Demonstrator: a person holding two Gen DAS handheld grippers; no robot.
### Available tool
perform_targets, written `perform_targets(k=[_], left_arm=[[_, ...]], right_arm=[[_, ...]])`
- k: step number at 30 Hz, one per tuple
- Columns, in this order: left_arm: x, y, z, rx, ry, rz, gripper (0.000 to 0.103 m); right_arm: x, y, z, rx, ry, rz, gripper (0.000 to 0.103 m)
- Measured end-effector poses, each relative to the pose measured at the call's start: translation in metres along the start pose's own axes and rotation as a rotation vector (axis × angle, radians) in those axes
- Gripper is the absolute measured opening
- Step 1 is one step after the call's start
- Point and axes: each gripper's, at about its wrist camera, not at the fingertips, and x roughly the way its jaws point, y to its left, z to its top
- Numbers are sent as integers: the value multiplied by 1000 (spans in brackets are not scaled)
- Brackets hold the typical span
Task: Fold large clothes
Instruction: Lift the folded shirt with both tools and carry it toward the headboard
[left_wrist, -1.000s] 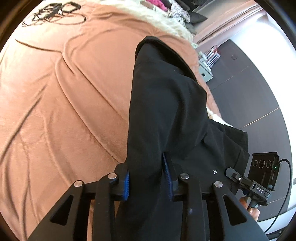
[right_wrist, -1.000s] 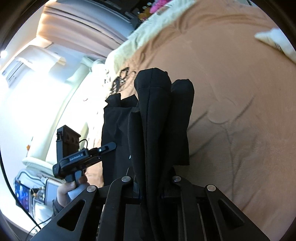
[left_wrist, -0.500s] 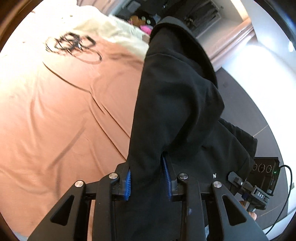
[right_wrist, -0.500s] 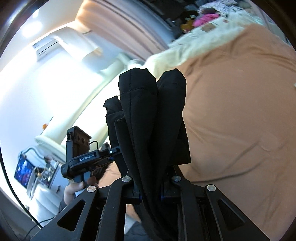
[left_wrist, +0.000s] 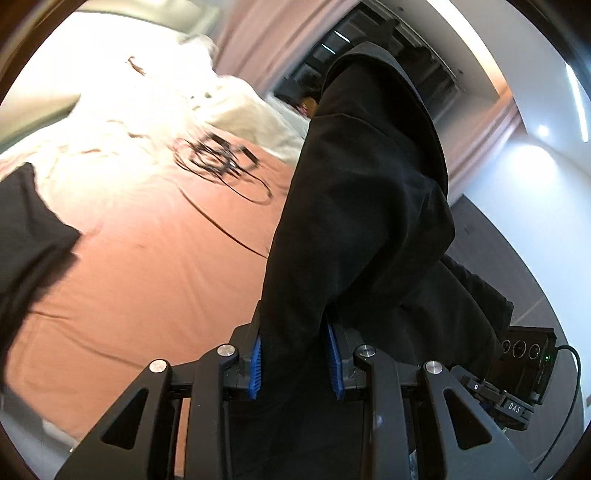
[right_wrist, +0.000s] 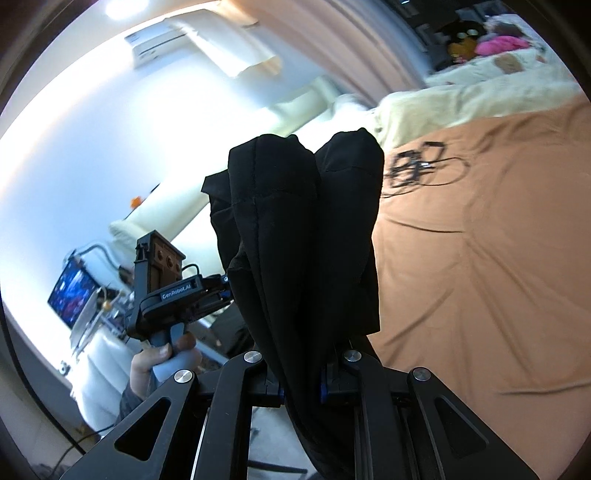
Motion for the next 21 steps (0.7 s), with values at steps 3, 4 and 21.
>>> perform_targets(k=[3, 4, 21], left_arm=[[-33, 21, 8, -10, -38, 28, 29], [-40, 25, 10, -12, -49, 36, 29], [-209, 148, 72, -27, -235, 271, 29]], right_arm=[[24, 21, 4, -29, 20, 32, 13], [34, 29, 5, -37, 26, 43, 13], [206, 171, 3, -152, 160, 256, 13]])
